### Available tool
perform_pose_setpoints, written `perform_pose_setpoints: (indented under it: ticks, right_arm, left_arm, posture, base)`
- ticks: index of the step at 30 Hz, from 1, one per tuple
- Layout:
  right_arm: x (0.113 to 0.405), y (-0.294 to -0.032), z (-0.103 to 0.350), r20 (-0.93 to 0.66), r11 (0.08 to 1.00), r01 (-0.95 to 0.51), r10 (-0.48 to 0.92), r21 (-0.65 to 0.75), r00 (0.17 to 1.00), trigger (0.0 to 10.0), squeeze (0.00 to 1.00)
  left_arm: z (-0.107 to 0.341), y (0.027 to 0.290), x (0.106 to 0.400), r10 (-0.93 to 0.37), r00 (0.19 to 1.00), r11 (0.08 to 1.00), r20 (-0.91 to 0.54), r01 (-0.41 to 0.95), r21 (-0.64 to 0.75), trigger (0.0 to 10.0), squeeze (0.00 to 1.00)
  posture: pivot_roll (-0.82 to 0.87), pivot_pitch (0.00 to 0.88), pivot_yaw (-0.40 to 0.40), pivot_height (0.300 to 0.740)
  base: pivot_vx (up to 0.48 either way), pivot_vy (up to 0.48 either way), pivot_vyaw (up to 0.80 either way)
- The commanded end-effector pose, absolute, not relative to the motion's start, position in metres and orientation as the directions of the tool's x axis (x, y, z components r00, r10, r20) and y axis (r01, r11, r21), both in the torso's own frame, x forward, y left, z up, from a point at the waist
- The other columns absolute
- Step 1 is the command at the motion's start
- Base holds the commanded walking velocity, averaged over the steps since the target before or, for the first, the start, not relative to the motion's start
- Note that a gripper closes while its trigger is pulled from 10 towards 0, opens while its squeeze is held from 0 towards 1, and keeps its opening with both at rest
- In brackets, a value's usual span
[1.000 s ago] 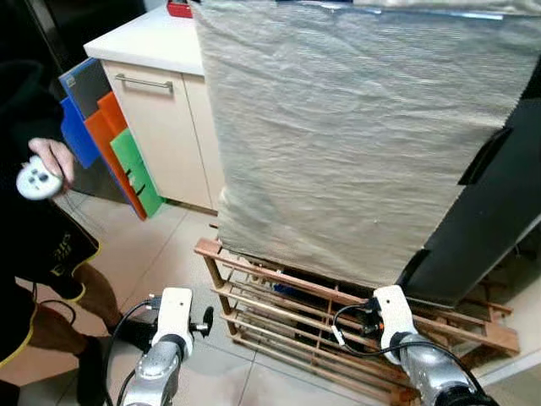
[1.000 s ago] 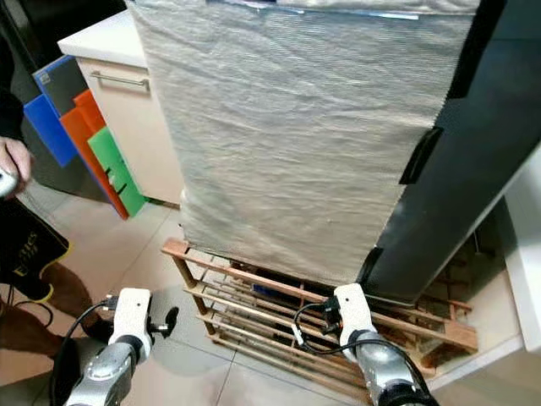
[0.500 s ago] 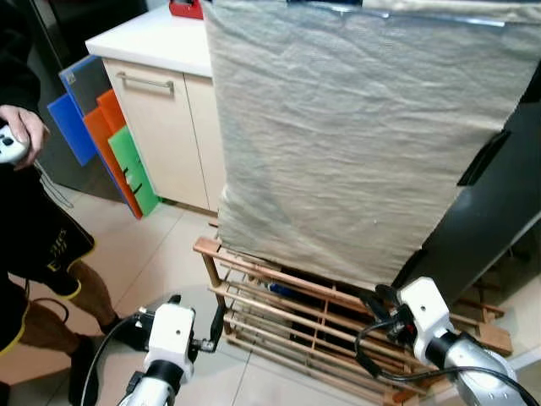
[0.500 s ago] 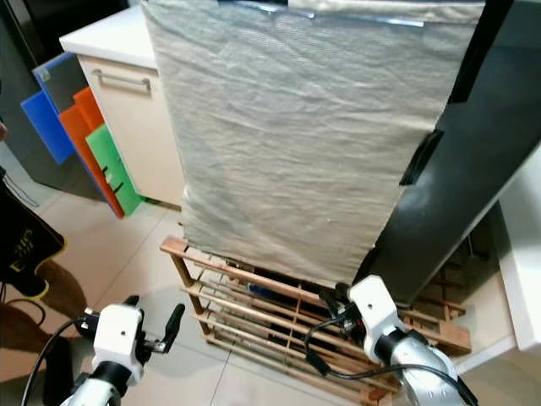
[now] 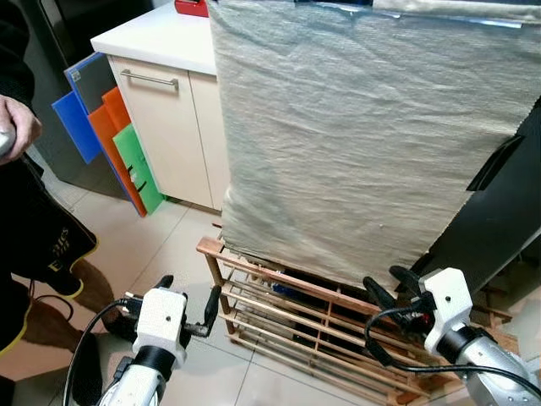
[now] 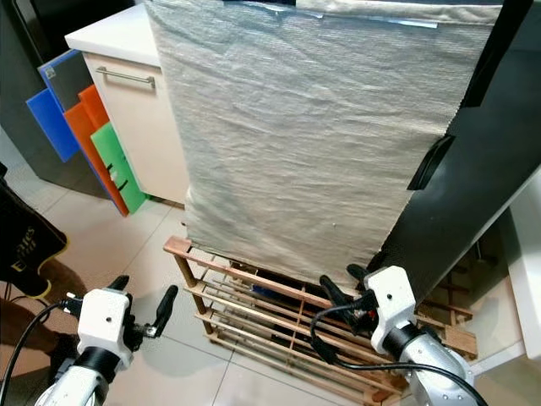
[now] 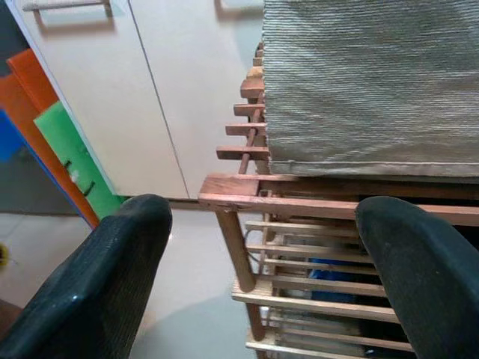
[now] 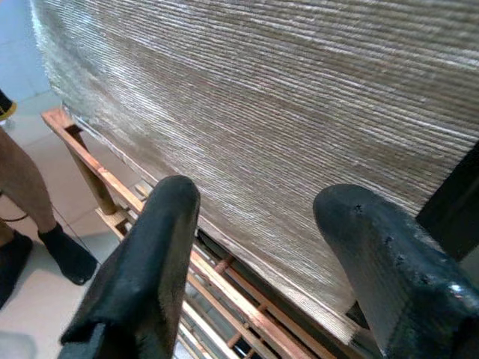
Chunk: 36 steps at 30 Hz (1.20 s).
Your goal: Clothes washing
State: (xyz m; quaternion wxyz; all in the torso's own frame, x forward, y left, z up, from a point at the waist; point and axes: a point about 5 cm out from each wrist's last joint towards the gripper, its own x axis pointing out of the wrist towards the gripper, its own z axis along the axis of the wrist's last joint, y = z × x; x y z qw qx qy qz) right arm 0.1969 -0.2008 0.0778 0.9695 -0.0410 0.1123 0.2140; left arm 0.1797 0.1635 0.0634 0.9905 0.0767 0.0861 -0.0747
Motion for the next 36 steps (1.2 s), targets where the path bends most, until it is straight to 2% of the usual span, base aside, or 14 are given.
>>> perform_pose_setpoints:
  ticks: [1,2,3,6,9,15,20,24,28,31,34,36]
  right_arm:
    - [0.199,-0.201,0.084,-0.229,0.91,-0.408,0.383,-0.072,0.895,10.0,1.0]
    - [0.199,-0.201,0.084,-0.235,0.912,-0.4,0.372,-0.087,0.898,10.0,1.0]
    - [0.199,-0.199,0.085,-0.225,0.909,-0.408,0.381,-0.087,0.897,10.0,0.0]
    - [0.201,-0.201,0.089,-0.193,0.915,-0.392,0.369,-0.097,0.909,10.0,0.0]
    - [0.203,-0.203,0.085,-0.209,0.937,-0.348,0.335,-0.031,0.919,10.0,0.0]
    - [0.208,-0.206,0.08,-0.211,0.965,-0.261,0.249,-0.03,0.945,10.0,0.0]
    - [0.211,-0.203,0.082,-0.202,0.97,-0.243,0.237,-0.007,0.95,10.0,0.0]
    - [0.221,-0.198,0.094,-0.138,0.983,-0.175,0.181,0.058,0.974,10.0,0.0]
    - [0.243,-0.199,0.12,-0.038,0.985,-0.016,0.023,0.175,0.999,10.0,0.0]
    - [0.257,-0.192,0.141,0.054,0.986,-0.011,0.002,0.165,0.999,10.0,0.0]
    - [0.273,-0.169,0.178,0.182,0.992,-0.101,0.085,0.08,0.98,10.0,0.0]
    - [0.276,-0.16,0.191,0.216,0.987,-0.147,0.132,0.056,0.967,10.0,0.0]
  left_arm:
    - [0.067,0.164,0.182,-0.123,0.976,0.972,-0.182,0.155,0.178,10.0,0.0]
    - [0.066,0.164,0.183,-0.118,0.975,0.971,-0.188,0.153,0.186,10.0,0.0]
    - [0.068,0.165,0.182,-0.117,0.977,0.974,-0.179,0.148,0.172,10.0,0.0]
    - [0.068,0.163,0.181,-0.136,0.972,0.974,-0.192,0.167,0.156,10.0,0.0]
    - [0.068,0.164,0.182,-0.13,0.972,0.976,-0.197,0.161,0.149,10.0,0.0]
    - [0.071,0.164,0.184,-0.125,0.974,0.975,-0.19,0.156,0.159,10.0,0.0]
    - [0.072,0.164,0.186,-0.125,0.974,0.975,-0.187,0.156,0.16,10.0,0.0]
    - [0.079,0.166,0.192,-0.115,0.981,0.977,-0.156,0.139,0.16,10.0,0.0]
    - [0.106,0.171,0.212,-0.059,0.997,0.985,-0.047,0.066,0.159,10.0,0.0]
    - [0.125,0.172,0.226,-0.046,0.999,0.983,0.026,0.041,0.181,10.0,0.0]
    - [0.157,0.172,0.244,-0.029,0.989,0.986,0.144,0.005,0.168,10.0,0.0]
    - [0.169,0.172,0.251,-0.019,0.986,0.985,0.164,-0.01,0.173,10.0,0.0]
  posture:
    - [-0.03,0.0,0.014,0.74]
    - [-0.03,0.0,0.014,0.74]
    - [-0.03,0.0,0.016,0.74]
    - [-0.03,0.0,0.017,0.74]
    - [-0.03,0.0,0.015,0.74]
    - [-0.02,0.0,0.007,0.74]
    - [-0.03,0.0,0.008,0.74]
    - [-0.03,0.0,0.006,0.74]
    - [-0.03,0.0,0.0,0.74]
    - [-0.03,0.0,-0.001,0.74]
    - [-0.03,0.0,-0.005,0.74]
    - [-0.03,0.0,-0.007,0.74]
  base:
    - [0.0,0.0,0.0]
    - [0.0,0.0,0.0]
    - [0.0,0.0,0.0]
    - [0.0,0.0,0.0]
    - [0.0,0.0,0.0]
    - [-0.43,0.0,0.0]
    - [-0.446,0.0,0.0]
    - [-0.326,0.0,0.0]
    - [0.0,0.0,0.0]
    - [0.0,0.0,0.0]
    - [0.0,0.0,-0.51]
    - [0.0,0.0,-0.77]
